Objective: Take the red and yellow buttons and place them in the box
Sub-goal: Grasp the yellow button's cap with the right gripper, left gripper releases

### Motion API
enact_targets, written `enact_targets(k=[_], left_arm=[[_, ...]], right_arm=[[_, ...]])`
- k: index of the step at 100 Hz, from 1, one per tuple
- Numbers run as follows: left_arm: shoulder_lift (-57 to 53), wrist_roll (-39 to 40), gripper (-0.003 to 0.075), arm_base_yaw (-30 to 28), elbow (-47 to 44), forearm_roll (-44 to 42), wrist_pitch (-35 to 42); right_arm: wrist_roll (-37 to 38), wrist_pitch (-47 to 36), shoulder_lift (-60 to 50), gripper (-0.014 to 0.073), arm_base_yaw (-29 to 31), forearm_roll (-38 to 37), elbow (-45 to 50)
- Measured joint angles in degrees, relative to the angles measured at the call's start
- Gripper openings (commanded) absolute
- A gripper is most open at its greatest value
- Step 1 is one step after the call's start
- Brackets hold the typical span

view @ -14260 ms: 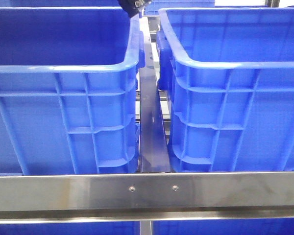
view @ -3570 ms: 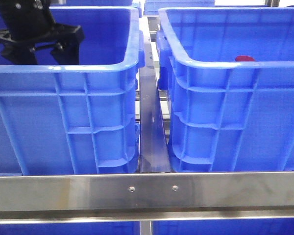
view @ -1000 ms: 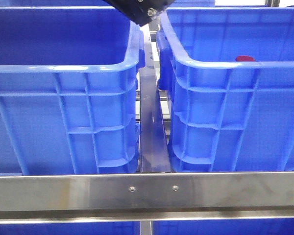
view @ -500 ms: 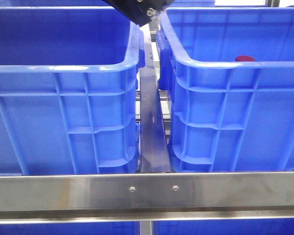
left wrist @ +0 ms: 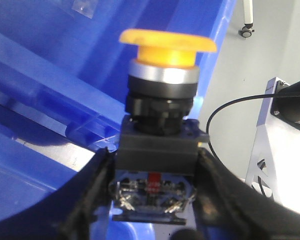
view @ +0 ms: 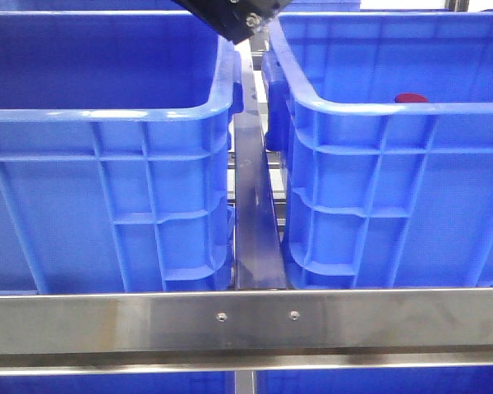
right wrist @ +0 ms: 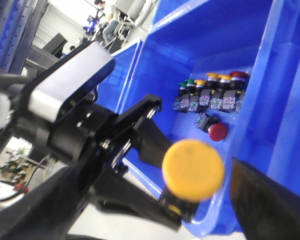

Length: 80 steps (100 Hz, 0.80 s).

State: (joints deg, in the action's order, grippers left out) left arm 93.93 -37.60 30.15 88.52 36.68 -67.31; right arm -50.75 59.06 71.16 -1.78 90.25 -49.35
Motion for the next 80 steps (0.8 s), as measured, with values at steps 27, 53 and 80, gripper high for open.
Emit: enact_targets(k=[27, 53, 80], left_arm=[[0.00, 0.00, 0.0136, 0.00, 0.00, 0.00, 0.00], [0.00, 0.00, 0.0136, 0.00, 0.00, 0.00, 0.00], [0.00, -0.11, 0.0260, 0.00, 0.00, 0.13, -0.28]], right_arm=[[0.20, -0.74, 8.15, 0.0631, -4.38, 1.83, -2.78], [0.20, -2.53, 9.91, 0.0608, -7.73, 2.64, -3.01], [0.20, -2.68, 10.02, 0.0232, -7.71, 2.62, -3.01]])
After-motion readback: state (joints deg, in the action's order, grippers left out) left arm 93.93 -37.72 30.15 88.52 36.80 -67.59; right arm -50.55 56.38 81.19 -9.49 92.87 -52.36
